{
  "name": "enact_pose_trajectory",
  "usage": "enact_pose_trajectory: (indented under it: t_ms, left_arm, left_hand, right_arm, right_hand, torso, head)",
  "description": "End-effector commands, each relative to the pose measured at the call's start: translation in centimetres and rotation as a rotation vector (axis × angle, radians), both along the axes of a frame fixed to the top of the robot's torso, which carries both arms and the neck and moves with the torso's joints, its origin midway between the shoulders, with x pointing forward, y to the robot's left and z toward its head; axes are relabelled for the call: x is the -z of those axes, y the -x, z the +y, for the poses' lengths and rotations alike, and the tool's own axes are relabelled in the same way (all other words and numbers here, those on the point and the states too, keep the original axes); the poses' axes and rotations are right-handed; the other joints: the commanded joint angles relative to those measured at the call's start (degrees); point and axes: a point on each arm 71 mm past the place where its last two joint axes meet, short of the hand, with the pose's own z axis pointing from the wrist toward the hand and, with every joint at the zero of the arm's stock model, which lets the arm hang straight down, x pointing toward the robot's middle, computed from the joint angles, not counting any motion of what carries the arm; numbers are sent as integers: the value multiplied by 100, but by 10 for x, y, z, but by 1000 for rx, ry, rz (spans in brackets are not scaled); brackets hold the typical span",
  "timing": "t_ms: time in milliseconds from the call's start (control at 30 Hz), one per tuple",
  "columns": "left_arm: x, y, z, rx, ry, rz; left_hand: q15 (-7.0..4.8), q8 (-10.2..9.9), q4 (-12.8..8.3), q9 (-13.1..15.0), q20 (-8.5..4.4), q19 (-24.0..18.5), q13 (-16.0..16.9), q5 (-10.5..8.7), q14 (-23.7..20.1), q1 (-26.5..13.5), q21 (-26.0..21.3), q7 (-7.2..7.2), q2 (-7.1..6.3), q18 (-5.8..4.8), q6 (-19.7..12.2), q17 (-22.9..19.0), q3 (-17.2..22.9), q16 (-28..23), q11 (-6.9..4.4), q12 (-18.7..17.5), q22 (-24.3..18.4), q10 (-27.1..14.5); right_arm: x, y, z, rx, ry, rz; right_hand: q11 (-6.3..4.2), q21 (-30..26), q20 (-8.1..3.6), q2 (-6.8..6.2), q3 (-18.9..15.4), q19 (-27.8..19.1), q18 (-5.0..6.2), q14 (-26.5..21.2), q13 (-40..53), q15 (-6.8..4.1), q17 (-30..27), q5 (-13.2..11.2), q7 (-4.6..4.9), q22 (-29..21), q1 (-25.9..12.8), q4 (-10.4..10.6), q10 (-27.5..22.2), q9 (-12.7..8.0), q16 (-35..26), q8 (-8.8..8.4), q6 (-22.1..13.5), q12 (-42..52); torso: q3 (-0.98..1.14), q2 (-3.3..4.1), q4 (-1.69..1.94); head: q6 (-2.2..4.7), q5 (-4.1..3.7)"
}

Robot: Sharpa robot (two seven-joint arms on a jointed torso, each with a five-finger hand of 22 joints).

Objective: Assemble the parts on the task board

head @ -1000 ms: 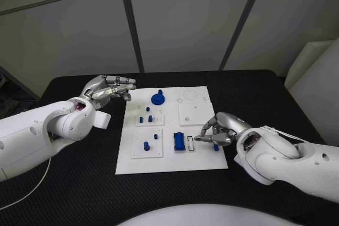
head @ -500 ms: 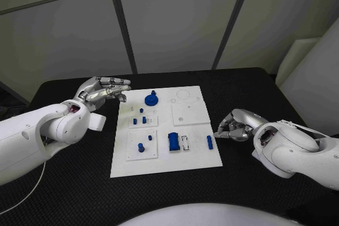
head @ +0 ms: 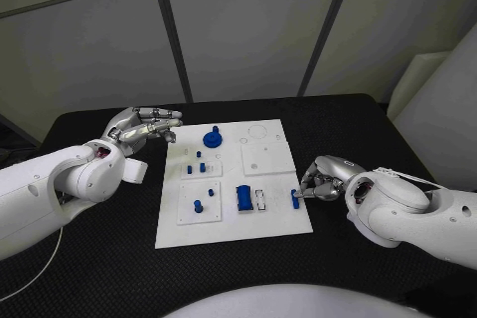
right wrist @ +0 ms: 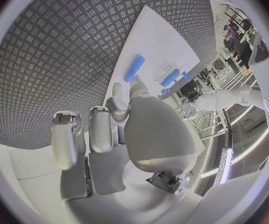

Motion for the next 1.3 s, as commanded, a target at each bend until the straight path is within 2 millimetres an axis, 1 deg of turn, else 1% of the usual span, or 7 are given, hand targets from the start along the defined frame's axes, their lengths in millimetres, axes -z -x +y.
enact_pose_trajectory:
  t_ms: [33, 300, 700, 833, 933, 1100, 1300]
  left_arm:
    - [-1, 0, 0, 6, 7, -3]
    - [-1, 0, 0, 5, 6, -2]
    - [-1, 0, 2, 3, 5, -2]
    - [-1, 0, 2, 3, 5, -2]
    - [-1, 0, 2, 3, 5, -2]
    - [-1, 1, 3, 1, 4, -2]
    - [-1, 1, 3, 1, 4, -1]
  left_hand:
    - [1, 3, -2, 8, 0, 33, 8, 1, 53, -2, -7, -6, 69, -24, 53, -9, -33, -24, 12, 17, -8, 36]
    - [1, 3, -2, 8, 0, 33, 8, 1, 53, -2, -7, -6, 69, -24, 53, -9, -33, -24, 12, 17, -8, 36]
    - [0, 3, -6, 9, 0, 35, 8, 1, 56, -2, -10, -6, 75, -24, 56, -11, -36, -29, 11, 17, -8, 38]
    - [0, 3, -6, 9, 0, 35, 8, 1, 56, -2, -10, -6, 75, -24, 56, -11, -36, -29, 11, 17, -8, 38]
    - [0, 3, -6, 9, 0, 35, 8, 1, 56, -2, -10, -6, 75, -24, 56, -11, -36, -29, 11, 17, -8, 38]
    - [0, 3, -6, 9, 0, 35, 8, 1, 56, -2, -10, -6, 75, -24, 56, -11, -36, -29, 11, 17, -8, 38]
    - [-1, 2, -10, 9, -1, 36, 8, 3, 57, 0, -11, -7, 78, -23, 57, -12, -36, -31, 11, 17, -8, 38]
  right_arm:
    - [0, 0, 3, -10, 20, -1]
    - [6, 2, 9, -28, 34, 34]
    - [16, 4, 12, -43, 106, 79]
    - [20, 5, 16, -54, 114, 75]
    - [23, 5, 18, -56, 122, 70]
    - [24, 3, 22, -62, 124, 59]
    - [21, 5, 28, -60, 90, 34]
  right_hand:
    - [-21, 15, 15, -2, -47, 605, -86, 231, 8, -1, 5, 24, 0, 1510, -21, -1, 35, -1, 33, 18, 63, 24]
    - [-30, 15, 11, 0, -89, 605, -86, 231, 9, -6, 8, 26, -13, 1510, -52, 26, 38, 12, 33, 31, 111, 20]
    - [-35, 15, 6, -22, -142, 605, -86, 227, 8, -11, -10, 24, -21, 1510, -85, 58, 36, 23, 20, 30, 134, 10]
    - [-49, 15, -3, -6, -127, 605, -86, 225, 11, -22, -11, 39, -36, 1510, 66, -16, 31, 36, 16, 20, 142, 4]
    - [-57, 15, -12, 57, -84, 605, -86, 225, 13, -31, -9, 85, -42, 1510, 243, -110, 24, 41, 14, 4, 134, -4]
    - [-72, 15, -30, 143, -17, 605, -86, 223, 13, -46, -11, 528, -55, 1510, 565, -299, 5, 26, 5, -22, 123, -27]
    - [-94, 15, -49, 256, 71, 605, -86, 228, 23, -62, 12, 1249, -78, 1510, 845, -461, 3, -31, 10, -29, 139, -36]
  torso:
    - [-4, 1, -7]
    - [-4, 4, 1]
    - [-3, -4, -5]
    - [-7, -4, 0]
    - [-11, -5, 1]
    - [-6, -3, -4]
    - [-1, -3, -8]
  head:
    - [-9, 10]
    - [-25, 8]
    - [-43, 14]
    - [-41, 12]
    - [-39, 10]
    - [-37, 33]
    - [-41, 62]
